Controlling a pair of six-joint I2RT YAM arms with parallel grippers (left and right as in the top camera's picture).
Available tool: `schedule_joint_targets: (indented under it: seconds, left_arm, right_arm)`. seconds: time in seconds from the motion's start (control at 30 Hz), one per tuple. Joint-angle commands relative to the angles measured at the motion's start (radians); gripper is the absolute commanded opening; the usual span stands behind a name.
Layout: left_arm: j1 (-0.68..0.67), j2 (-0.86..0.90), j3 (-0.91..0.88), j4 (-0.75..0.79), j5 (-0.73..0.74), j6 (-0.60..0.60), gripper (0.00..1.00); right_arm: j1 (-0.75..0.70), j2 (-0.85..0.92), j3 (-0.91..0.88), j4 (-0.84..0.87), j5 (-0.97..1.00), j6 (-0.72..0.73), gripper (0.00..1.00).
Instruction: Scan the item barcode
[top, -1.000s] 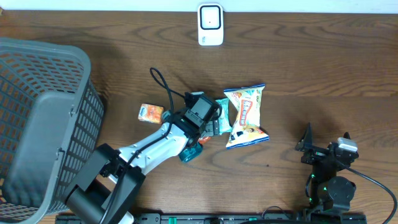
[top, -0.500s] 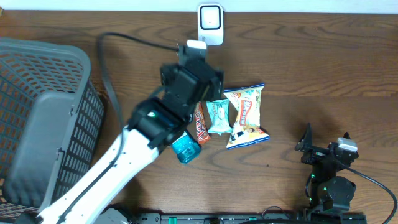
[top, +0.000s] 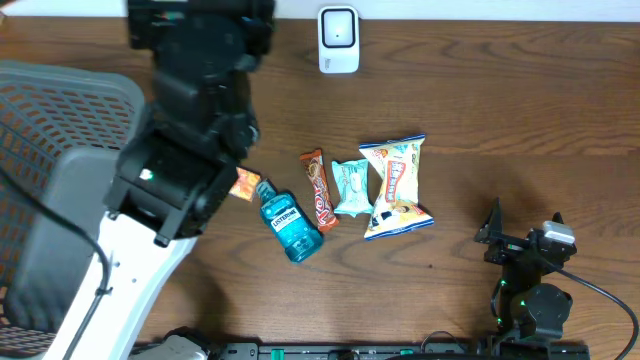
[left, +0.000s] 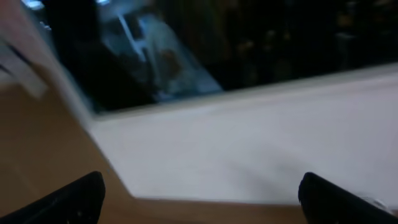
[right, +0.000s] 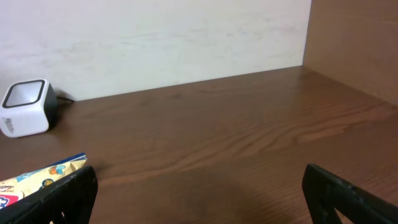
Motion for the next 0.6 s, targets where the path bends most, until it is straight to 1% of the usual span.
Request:
schedule_joint_targets:
  seconds: [0.0,0.23,0.33,0.43,0.47,0.57]
  left_arm:
    - [0.047,-0.002,0.023,0.062,-0.048,0.194,0.99]
    - [0.127,-0.007,0.013,0.027,-0.043,0.200,0.99]
    - [0.163,-0.042,-0.024,0.017,-0.032,0.161,0.99]
    - [0.199,-0.122,-0.081,-0.042,0.076,0.154,0.99]
    - [0.214,-0.176,-0.120,-0.058,0.119,0.131,0.99]
    - [0.236,-0.296,-0.206,-0.060,0.174,0.048,0.99]
  right_arm:
    - [-0.008,-0.005,-0.001,-0.003,0.012,0.014,0.99]
    - [-0.008,-0.005,-0.001,-0.003,0.012,0.014,0.99]
    - [-0.008,-0.005,-0.001,-0.003,0.012,0.014,0.99]
    - [-0.008,-0.005,-0.001,-0.003,0.012,0.014,0.99]
    - [-0.008,-0.005,-0.001,-0.003,0.012,0.014,0.99]
    - [-0.008,-0.005,-0.001,-0.003,0.012,0.014,0.99]
